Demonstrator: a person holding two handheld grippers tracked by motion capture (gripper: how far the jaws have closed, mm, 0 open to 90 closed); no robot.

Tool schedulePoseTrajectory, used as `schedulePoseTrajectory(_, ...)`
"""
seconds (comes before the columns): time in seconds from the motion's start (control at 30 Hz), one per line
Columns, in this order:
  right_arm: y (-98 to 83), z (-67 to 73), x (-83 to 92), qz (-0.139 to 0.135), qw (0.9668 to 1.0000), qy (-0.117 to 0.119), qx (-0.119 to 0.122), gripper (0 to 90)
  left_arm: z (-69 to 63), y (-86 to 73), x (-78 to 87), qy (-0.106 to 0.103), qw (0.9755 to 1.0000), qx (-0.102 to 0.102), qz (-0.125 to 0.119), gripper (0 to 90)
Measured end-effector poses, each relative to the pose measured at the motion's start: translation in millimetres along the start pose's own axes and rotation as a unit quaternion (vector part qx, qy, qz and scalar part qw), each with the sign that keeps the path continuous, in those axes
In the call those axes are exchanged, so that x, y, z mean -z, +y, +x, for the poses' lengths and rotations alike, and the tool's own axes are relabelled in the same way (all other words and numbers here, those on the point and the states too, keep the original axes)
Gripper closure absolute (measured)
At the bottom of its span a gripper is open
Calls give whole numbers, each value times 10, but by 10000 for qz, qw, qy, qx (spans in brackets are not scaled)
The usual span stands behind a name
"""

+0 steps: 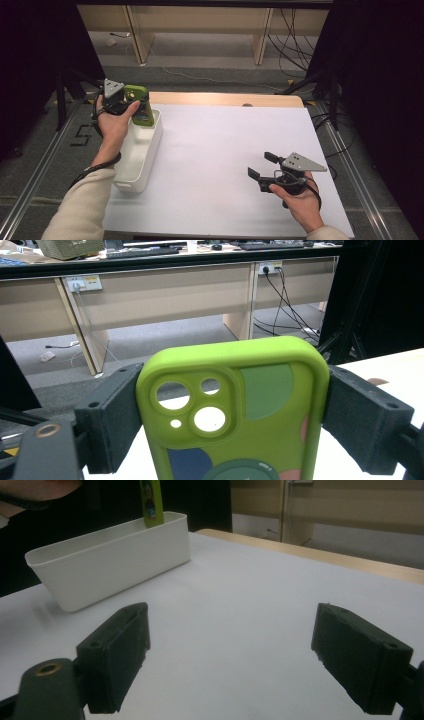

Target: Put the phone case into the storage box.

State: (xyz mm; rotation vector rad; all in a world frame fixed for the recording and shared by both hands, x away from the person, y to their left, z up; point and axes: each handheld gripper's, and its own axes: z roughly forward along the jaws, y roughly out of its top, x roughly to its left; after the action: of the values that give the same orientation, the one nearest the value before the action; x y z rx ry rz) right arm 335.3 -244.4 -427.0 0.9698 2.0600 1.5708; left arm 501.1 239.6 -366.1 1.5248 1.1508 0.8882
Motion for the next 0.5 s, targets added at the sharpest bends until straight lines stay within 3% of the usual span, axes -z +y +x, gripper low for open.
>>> schedulePoseTrajectory(0.5, 0, 35, 66, -42, 10000, -14, 64, 165, 25, 5, -41, 55, 10000, -15, 72, 148)
